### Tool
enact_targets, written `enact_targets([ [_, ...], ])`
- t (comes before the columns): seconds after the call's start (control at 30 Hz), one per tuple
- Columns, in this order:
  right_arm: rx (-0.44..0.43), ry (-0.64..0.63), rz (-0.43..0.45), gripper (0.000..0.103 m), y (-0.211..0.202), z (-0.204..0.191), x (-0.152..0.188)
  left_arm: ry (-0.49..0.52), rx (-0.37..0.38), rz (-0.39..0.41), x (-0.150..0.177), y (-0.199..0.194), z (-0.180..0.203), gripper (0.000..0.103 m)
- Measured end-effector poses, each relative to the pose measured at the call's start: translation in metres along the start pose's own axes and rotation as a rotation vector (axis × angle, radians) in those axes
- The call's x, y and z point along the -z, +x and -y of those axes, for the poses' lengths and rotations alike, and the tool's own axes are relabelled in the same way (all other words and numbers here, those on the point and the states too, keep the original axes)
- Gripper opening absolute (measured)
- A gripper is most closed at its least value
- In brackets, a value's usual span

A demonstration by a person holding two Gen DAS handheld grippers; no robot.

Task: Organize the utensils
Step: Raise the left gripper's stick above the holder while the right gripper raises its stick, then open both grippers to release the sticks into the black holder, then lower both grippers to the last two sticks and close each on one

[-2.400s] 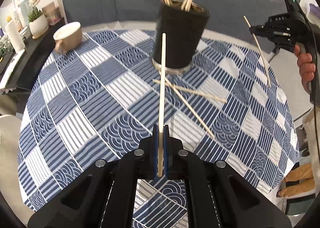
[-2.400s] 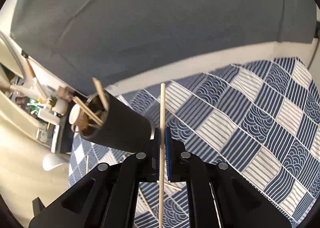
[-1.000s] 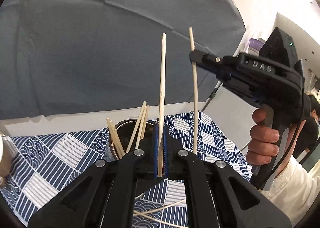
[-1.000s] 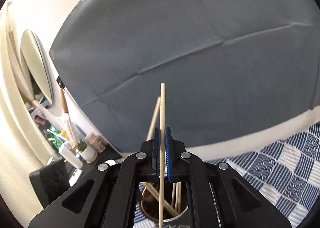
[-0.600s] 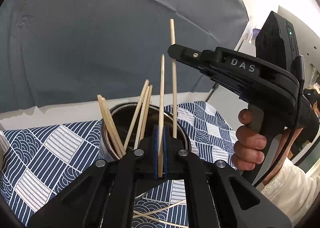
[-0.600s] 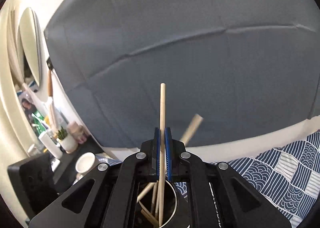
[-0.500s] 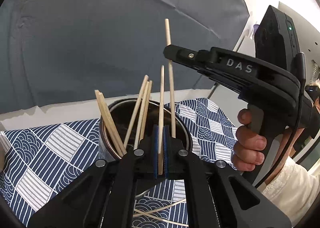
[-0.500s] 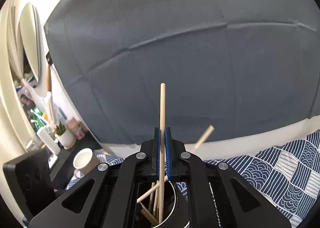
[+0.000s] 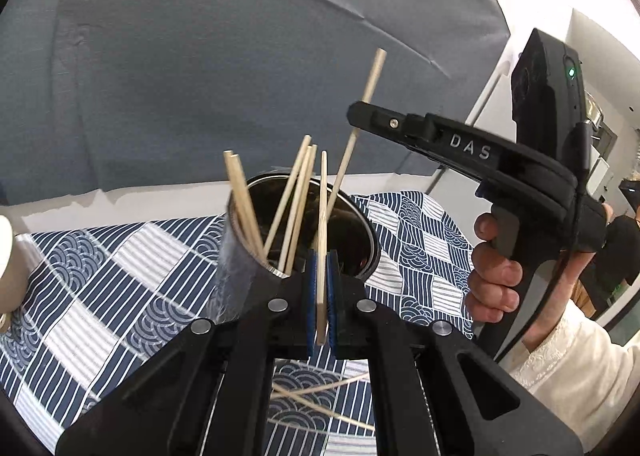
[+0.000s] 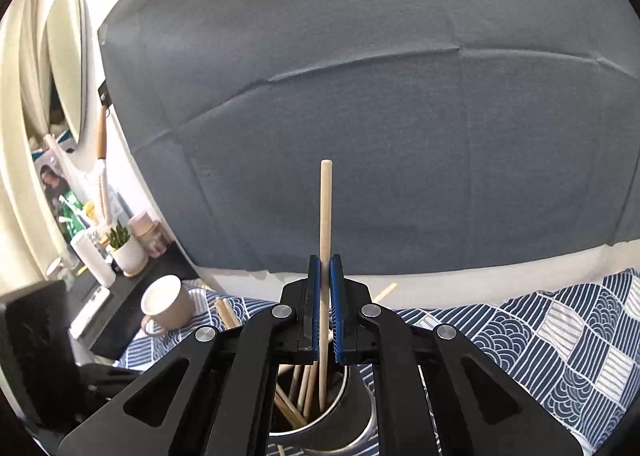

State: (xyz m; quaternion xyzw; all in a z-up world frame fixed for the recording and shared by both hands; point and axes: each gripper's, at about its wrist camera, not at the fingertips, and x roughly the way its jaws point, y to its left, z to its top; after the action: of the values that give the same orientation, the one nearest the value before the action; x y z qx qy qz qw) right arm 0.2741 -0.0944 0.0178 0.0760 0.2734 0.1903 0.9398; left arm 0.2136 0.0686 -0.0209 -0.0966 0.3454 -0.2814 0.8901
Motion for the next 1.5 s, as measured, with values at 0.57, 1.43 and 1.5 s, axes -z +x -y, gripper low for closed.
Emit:
enact_targets([
  [0.57, 0.048, -0.093, -0.077, 0.005, -0.002, -0.013, 0.009, -0.077, -0.183, -0.195, 0.011, -0.077, 0.018, 0.005],
  [1.43, 0.111, -0.032, -0.092, 0.086, -0.063, 0.027, 0.019, -0.095, -0.244, -0.302, -0.019, -0.029, 0.024, 0.082],
  [1.5, 0.122, -0.039, -0.139, 0.086, -0.064, 0.031, 0.034, -0.112, -0.253, -0.346, -0.004, -0.024, 0.02, 0.082],
])
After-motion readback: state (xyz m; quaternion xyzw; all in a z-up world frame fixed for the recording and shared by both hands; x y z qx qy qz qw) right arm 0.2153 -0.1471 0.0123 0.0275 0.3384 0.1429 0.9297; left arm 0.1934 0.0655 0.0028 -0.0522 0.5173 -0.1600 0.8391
